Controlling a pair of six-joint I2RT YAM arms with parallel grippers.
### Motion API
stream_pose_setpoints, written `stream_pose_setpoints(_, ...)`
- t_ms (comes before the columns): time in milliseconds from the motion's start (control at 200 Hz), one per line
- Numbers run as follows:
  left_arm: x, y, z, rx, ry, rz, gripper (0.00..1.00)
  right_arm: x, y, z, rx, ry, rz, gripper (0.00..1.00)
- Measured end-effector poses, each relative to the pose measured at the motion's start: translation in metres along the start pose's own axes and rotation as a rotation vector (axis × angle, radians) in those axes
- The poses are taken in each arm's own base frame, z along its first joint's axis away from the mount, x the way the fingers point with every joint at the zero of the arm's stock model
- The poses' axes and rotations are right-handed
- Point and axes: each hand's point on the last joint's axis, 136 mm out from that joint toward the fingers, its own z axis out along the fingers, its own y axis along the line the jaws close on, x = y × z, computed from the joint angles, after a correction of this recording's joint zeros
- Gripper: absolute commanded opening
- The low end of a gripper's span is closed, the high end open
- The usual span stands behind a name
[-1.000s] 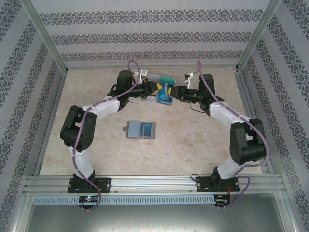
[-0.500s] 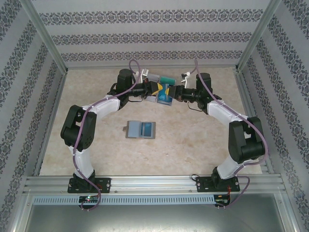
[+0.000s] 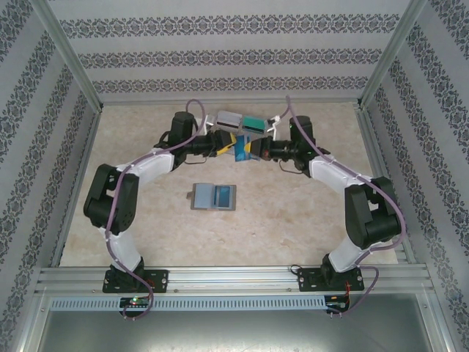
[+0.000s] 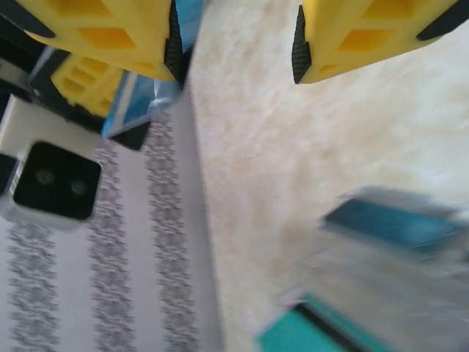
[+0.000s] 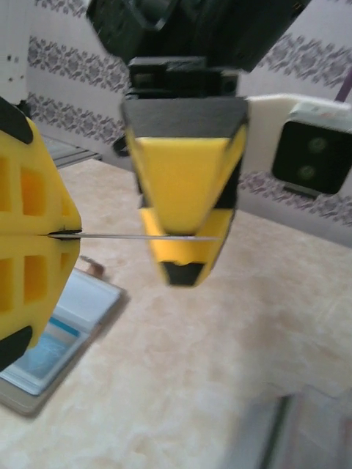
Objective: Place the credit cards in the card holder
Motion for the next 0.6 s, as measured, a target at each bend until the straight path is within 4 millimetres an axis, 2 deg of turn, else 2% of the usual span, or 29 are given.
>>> stream_pose_setpoints(115,0.014,0.034,-0.029,-0.182,-0.023,0.001,0.45,0.065,-0.009,0.03,0.041,0.123,0.039,0.0)
stream_pose_setpoints(190,0.031,0.055,-0.045,-0.297,-0.009,0.01,0.45,0.108,-0.015,0.049,0.069,0.207,0.065,0.0)
stream_pose_setpoints(275,0.054,0.079,-0.059,-0.408,0.026,0.003,0.45,0.139,-0.022,0.068,0.096,0.267,0.084,0.0)
stream_pose_setpoints(375,0.076,0.109,-0.072,-0.523,0.07,-0.016,0.45,0.153,-0.035,0.079,0.13,0.278,0.109,0.0)
stream_pose_setpoints(465,0.095,0.132,-0.081,-0.605,0.11,-0.036,0.42,0.154,-0.048,0.082,0.161,0.262,0.136,0.0)
stream_pose_setpoints(600,0.113,0.154,-0.09,-0.676,0.142,-0.05,0.36,0.154,-0.056,0.083,0.185,0.238,0.153,0.0)
